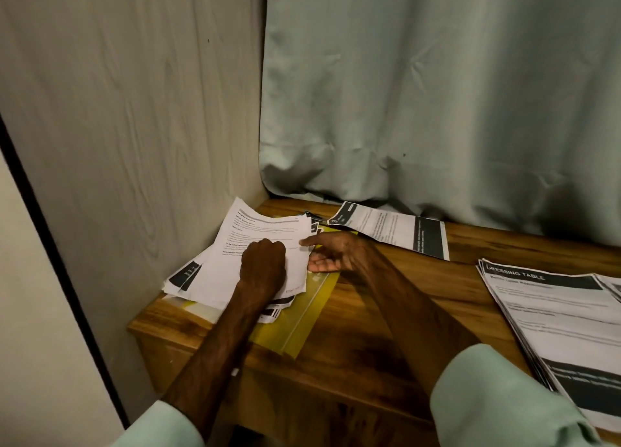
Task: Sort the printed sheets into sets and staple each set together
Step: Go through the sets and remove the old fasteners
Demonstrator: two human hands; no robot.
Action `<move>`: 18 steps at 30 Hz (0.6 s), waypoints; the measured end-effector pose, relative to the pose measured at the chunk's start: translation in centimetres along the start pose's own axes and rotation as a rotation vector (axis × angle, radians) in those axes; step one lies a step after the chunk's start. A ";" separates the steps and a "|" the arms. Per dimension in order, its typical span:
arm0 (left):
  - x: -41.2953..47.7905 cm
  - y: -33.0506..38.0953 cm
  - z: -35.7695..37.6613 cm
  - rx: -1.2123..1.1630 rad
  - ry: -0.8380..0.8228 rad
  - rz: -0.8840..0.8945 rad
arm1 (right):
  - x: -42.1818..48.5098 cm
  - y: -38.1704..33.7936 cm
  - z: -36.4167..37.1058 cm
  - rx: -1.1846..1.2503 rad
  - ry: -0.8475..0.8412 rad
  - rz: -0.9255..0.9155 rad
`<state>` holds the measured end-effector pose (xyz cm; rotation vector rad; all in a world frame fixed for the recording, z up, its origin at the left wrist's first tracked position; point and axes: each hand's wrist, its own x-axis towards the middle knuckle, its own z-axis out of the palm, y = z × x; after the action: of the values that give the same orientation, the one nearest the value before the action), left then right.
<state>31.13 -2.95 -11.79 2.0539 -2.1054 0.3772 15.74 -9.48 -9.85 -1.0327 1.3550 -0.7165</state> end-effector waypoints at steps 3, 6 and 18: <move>0.2 -0.2 0.0 0.009 -0.003 0.002 | 0.1 -0.1 0.5 0.012 -0.022 -0.009; 0.4 -0.3 -0.1 0.005 -0.012 -0.006 | -0.3 -0.2 2.0 0.051 -0.080 -0.004; 0.4 -3.9 0.7 -0.561 0.110 -0.081 | -2.1 1.1 2.6 -0.084 0.221 -0.231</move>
<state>35.01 -3.59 -12.14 1.7316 -1.7903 -0.1057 17.82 -6.67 -10.16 -1.2183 1.4786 -0.9756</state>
